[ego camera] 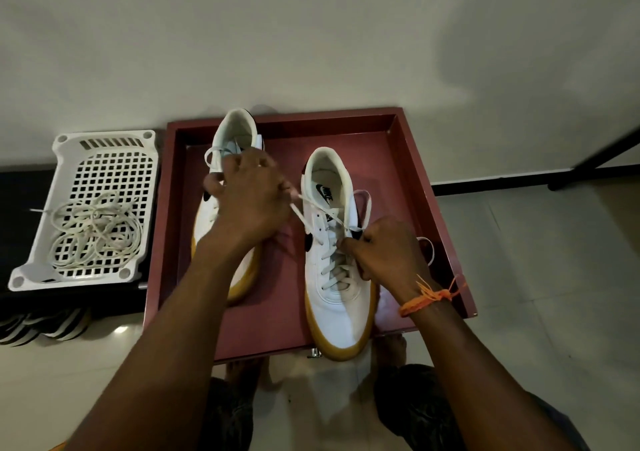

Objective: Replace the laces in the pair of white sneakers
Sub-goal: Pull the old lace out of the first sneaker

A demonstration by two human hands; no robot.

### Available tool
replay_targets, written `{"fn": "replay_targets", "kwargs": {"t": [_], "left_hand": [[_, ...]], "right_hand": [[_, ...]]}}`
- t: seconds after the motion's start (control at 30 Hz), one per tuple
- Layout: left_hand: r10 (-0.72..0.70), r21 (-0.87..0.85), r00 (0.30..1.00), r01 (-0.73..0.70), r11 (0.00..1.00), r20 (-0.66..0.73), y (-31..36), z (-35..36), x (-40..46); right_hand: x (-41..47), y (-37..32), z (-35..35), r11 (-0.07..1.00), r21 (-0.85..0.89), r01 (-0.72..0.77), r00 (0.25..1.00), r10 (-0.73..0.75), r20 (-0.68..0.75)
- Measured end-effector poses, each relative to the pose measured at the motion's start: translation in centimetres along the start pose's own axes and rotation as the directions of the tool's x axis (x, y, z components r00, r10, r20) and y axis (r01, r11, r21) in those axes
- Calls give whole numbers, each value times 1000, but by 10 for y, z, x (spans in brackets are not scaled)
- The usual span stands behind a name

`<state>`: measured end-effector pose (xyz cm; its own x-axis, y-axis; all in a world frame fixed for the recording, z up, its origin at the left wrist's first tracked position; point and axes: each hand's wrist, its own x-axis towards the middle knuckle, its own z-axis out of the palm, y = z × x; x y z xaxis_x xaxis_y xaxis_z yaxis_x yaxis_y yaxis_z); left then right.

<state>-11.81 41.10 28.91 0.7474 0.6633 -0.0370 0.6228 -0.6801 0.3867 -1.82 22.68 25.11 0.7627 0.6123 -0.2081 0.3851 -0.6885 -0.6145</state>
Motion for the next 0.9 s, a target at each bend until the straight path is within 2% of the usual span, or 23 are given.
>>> {"fn": "replay_targets", "kwargs": {"t": [0.07, 0.13, 0.2, 0.23, 0.3, 0.4, 0.5, 0.6, 0.7, 0.77, 0.83, 0.9], "left_hand": [[-127, 135, 988, 115, 984, 83, 0, 2, -4], [-138, 151, 988, 126, 980, 72, 12, 7, -11], [34, 77, 998, -29, 997, -62, 24, 12, -15], [126, 53, 988, -122, 991, -86, 27, 13, -16], [256, 67, 966, -254, 965, -23, 30, 19, -17], [329, 84, 943, -332, 940, 43, 34, 32, -22], [371, -8, 926, -373, 928, -66, 36, 34, -20], [274, -74, 947, -289, 954, -167, 25, 20, -8], [64, -46, 956, -80, 996, -288, 2, -1, 0], [-19, -22, 954, 13, 1000, -299, -9, -7, -2], [18, 30, 964, -11, 1000, -264, -4, -5, -7], [117, -15, 961, -125, 992, -250, 9, -1, -9]], "right_hand": [[1, 2, 1, 1000, 6, -18, 1000, 18, -1], [2, 3, 2, 1000, -2, -30, 1000, 30, 5], [2, 2, 1, 999, -21, -24, 1000, 24, 11], [3, 1, 0, 999, -25, -21, 1000, 22, 17], [2, 0, -1, 1000, -21, -20, 999, 20, 38], [3, 2, -1, 999, -20, -29, 999, 29, 34], [4, 2, -3, 998, 2, -56, 997, 56, 55], [1, -2, -7, 995, 68, -75, 996, 71, 57], [0, -3, -8, 988, 115, -99, 993, 91, 76], [0, -3, -6, 983, 141, -116, 991, 105, 83], [1, -2, -6, 983, 139, -121, 990, 109, 92], [2, -2, -7, 986, 118, -114, 991, 104, 88]]}}
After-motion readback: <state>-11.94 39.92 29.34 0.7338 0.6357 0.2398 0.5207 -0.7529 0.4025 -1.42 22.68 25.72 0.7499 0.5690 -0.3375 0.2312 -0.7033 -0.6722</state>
